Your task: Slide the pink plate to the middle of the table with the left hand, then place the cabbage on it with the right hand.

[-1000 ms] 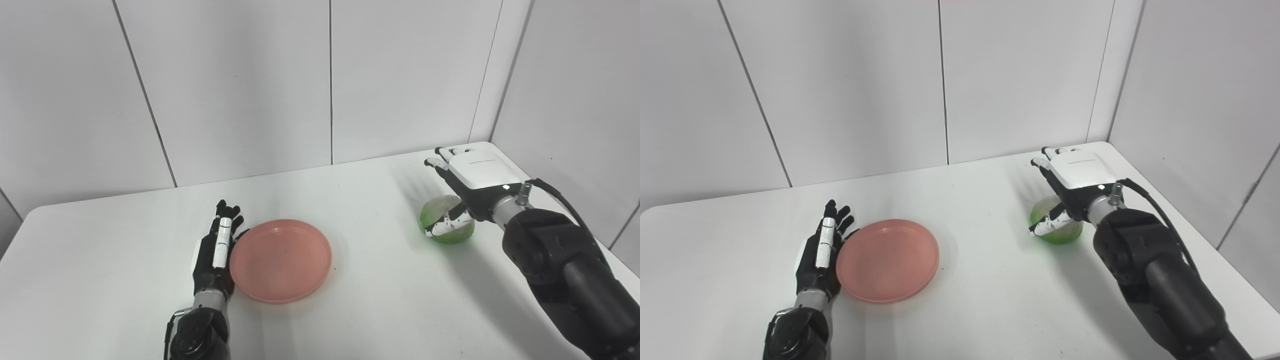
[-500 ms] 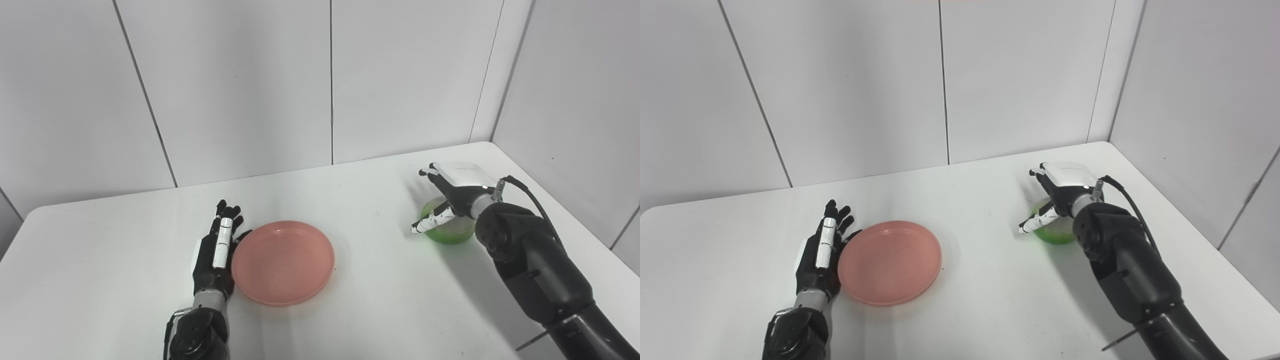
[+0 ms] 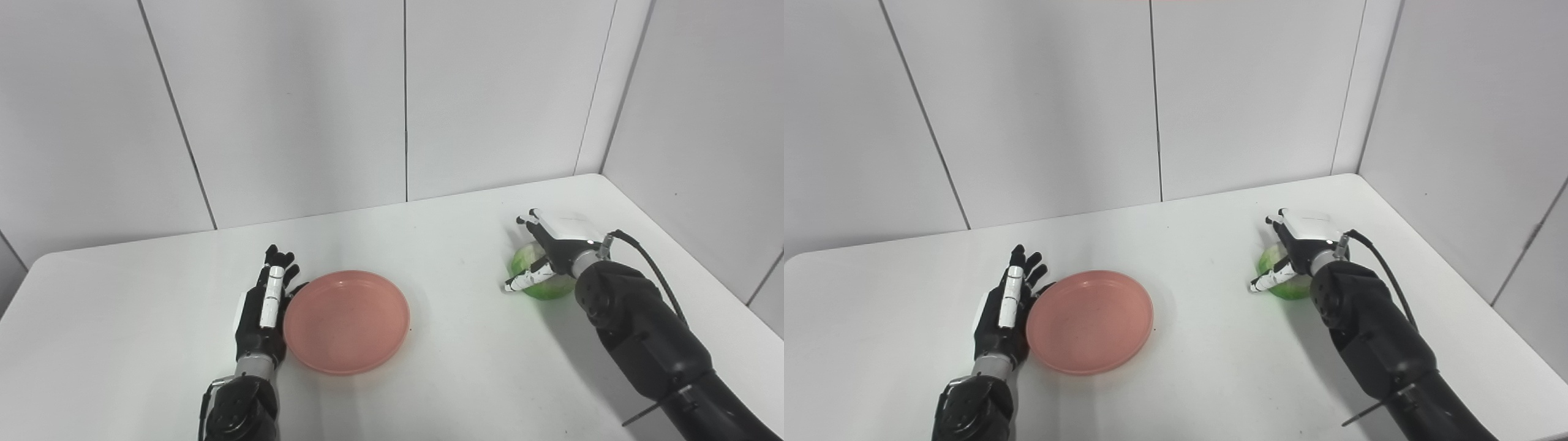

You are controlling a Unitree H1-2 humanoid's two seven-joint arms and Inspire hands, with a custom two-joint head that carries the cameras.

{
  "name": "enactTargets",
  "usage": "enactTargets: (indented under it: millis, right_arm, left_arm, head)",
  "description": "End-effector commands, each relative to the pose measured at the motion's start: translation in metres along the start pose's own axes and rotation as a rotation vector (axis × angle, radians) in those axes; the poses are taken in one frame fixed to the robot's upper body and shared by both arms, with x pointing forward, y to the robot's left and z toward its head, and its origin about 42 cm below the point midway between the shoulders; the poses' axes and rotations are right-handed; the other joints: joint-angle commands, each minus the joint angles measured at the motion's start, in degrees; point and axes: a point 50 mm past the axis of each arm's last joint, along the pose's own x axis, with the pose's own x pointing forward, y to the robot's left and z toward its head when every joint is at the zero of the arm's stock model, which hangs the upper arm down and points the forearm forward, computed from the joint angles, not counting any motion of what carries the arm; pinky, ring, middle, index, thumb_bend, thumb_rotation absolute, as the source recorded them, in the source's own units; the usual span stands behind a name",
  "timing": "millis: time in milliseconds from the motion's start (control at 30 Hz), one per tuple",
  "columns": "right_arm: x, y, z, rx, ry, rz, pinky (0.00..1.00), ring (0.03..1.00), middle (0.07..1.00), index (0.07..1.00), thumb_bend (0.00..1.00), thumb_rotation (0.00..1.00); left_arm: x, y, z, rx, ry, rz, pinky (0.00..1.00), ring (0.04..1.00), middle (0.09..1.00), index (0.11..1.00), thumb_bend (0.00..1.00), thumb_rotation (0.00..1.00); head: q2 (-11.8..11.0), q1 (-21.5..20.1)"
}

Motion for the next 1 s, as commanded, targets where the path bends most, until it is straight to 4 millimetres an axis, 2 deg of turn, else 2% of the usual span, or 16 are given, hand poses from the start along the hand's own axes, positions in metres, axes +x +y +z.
enactTargets:
  millis: [0, 300, 400, 467, 567, 633, 800, 967]
  right_arm:
    - [0.003, -0.030, 0.002, -0.018, -0.005, -0.081, 0.91, 0.979, 0.989, 0.905, 1.00, 0.41]
    - [-0.002, -0.036, 0.001, -0.018, -0.013, -0.073, 0.92, 0.977, 0.980, 0.898, 1.00, 0.40]
    - [-0.003, -0.035, 0.001, -0.003, -0.014, -0.065, 0.82, 0.967, 0.982, 0.890, 1.00, 0.39]
    - [-0.003, -0.035, 0.000, 0.008, -0.013, -0.060, 0.81, 0.966, 0.984, 0.889, 1.00, 0.39]
    - [-0.003, -0.033, -0.002, 0.002, -0.004, -0.050, 0.64, 0.885, 0.965, 0.879, 1.00, 0.40]
    - [-0.003, -0.032, -0.003, 0.002, 0.000, -0.042, 0.60, 0.826, 0.944, 0.875, 1.00, 0.40]
    - [-0.001, -0.029, -0.008, -0.007, 0.025, -0.007, 0.54, 0.723, 0.891, 0.860, 1.00, 0.40]
    - [0.000, -0.024, -0.013, 0.003, 0.047, 0.030, 0.52, 0.712, 0.864, 0.830, 1.00, 0.34]
  left_arm:
    - [-0.007, 0.002, -0.019, -0.007, 0.096, 0.006, 0.79, 0.937, 0.941, 0.989, 0.83, 0.83]
    - [-0.006, 0.000, -0.021, -0.010, 0.106, 0.005, 0.79, 0.926, 0.932, 0.980, 0.84, 0.83]
    - [-0.006, 0.002, -0.020, 0.001, 0.102, 0.002, 0.77, 0.927, 0.930, 0.980, 0.84, 0.84]
    - [-0.006, 0.002, -0.019, -0.005, 0.103, 0.003, 0.77, 0.928, 0.930, 0.979, 0.84, 0.84]
    - [-0.006, 0.002, -0.018, -0.009, 0.103, 0.002, 0.79, 0.932, 0.936, 0.981, 0.83, 0.83]
    - [-0.006, 0.002, -0.018, 0.002, 0.102, -0.002, 0.78, 0.926, 0.935, 0.982, 0.83, 0.84]
    - [-0.005, 0.001, -0.017, -0.003, 0.108, 0.002, 0.77, 0.923, 0.931, 0.977, 0.84, 0.83]
    - [-0.005, 0.000, -0.017, 0.005, 0.108, 0.003, 0.76, 0.913, 0.926, 0.965, 0.84, 0.84]
  head:
    - [0.0, 0.0]
    - [0.4, -0.2]
    - [0.4, -0.2]
    - [0.5, -0.3]
    - [0.6, -0.3]
    - [0.6, -0.4]
    - [0.8, -0.4]
    - [1.1, -0.3]
